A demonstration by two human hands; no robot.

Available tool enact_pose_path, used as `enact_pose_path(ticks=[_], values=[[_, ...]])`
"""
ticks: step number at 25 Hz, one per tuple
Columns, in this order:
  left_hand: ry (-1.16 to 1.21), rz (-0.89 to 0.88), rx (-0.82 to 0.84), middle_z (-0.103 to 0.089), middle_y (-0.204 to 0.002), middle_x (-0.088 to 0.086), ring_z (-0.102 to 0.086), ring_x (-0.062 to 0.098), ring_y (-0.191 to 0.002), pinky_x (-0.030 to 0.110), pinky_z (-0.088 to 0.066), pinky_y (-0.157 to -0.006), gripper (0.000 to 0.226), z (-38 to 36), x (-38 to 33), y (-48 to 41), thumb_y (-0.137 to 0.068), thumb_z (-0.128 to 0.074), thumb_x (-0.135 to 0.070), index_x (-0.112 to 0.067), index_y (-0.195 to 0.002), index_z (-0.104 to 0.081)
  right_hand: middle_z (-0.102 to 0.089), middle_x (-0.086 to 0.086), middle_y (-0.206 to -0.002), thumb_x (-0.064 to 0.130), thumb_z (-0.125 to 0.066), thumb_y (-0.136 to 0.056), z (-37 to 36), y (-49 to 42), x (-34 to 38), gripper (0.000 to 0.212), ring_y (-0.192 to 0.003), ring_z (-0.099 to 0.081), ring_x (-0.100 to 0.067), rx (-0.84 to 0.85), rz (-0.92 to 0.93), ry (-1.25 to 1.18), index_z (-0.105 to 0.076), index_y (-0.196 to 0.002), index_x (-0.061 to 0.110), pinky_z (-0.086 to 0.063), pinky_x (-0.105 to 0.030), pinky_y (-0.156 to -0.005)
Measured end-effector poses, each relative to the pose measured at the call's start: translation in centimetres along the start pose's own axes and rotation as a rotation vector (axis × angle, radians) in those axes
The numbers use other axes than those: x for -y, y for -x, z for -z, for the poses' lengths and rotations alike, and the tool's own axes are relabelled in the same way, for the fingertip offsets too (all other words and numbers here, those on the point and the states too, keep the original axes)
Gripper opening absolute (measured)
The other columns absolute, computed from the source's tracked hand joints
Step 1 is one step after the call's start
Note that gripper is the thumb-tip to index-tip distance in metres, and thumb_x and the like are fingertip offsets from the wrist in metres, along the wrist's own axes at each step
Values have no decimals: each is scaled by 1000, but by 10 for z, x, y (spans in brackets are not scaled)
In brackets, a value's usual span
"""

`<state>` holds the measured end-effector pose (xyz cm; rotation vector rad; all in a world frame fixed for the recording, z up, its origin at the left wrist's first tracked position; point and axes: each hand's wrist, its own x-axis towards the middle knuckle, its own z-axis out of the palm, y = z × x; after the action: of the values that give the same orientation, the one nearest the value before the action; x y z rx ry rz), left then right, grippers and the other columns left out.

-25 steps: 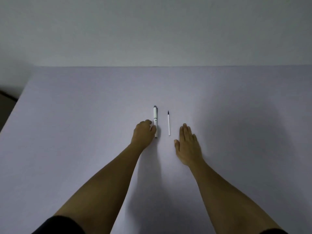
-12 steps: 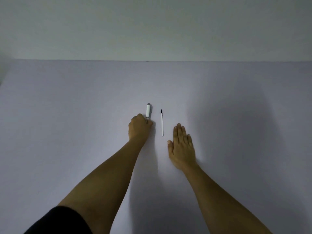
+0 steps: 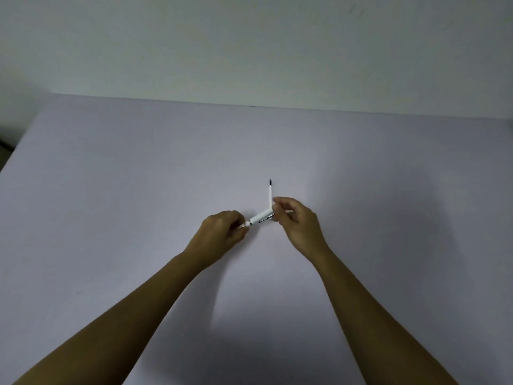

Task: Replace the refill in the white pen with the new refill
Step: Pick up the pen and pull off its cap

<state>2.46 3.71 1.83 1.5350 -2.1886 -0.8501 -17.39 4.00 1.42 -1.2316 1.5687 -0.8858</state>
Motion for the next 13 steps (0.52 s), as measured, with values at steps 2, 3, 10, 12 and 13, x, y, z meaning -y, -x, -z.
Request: enact_pose_path(ticks=[2,3,10,12,13], values=[[41,-28,-31,-59,-75,4,-50,19,-63,28,-40,-58,6,0,-4,7,-86,-59,-17,-11,-85,-58,-69,7,-82,23,-60,-89,-1,5,3,9,-71,-64,11,-15,17,-16,-66,-95,21,-46,-2,-65],[54,-26,-54,-59,-78,2,-51,18,-65,28,-41,-59,6,0,-5,9,-87,-58,-18,-12,-89,-58,-69,9,-81,21,-61,-89,-2,7,3,8,-70,-64,12,-18,12,-37,-67,-93,20,-46,-2,-65],[-145,-64,-171,-57,-62,-6,-49,12,-56,24,-34,-48,13,-1,-6,18,-88,-56,-32,-28,-96,-65,-72,0,-92,19,-64,-86,-4,28,-3,10,-90,-68,-14,-26,-41,-121,-68,-95,19,-54,-24,-82],[-214,-96,-215,-60,-59,-4,-53,14,-53,23,-34,-44,16,-3,-7,21,-86,-54,-38,-31,-93,-67,-73,-3,-93,17,-65,-85,-5,31,-7,12,-87,-68,-11,-28,-59,-118,-69,-96,15,-54,-19,-80],[-225,-99,-226,-60,-58,-4,-53,14,-51,22,-33,-43,19,-5,-8,23,-85,-52,-41,-32,-92,-67,-72,-4,-93,15,-66,-85,-6,32,-9,12,-85,-68,-8,-31,-69,-130,-69,-96,14,-54,-14,-77]])
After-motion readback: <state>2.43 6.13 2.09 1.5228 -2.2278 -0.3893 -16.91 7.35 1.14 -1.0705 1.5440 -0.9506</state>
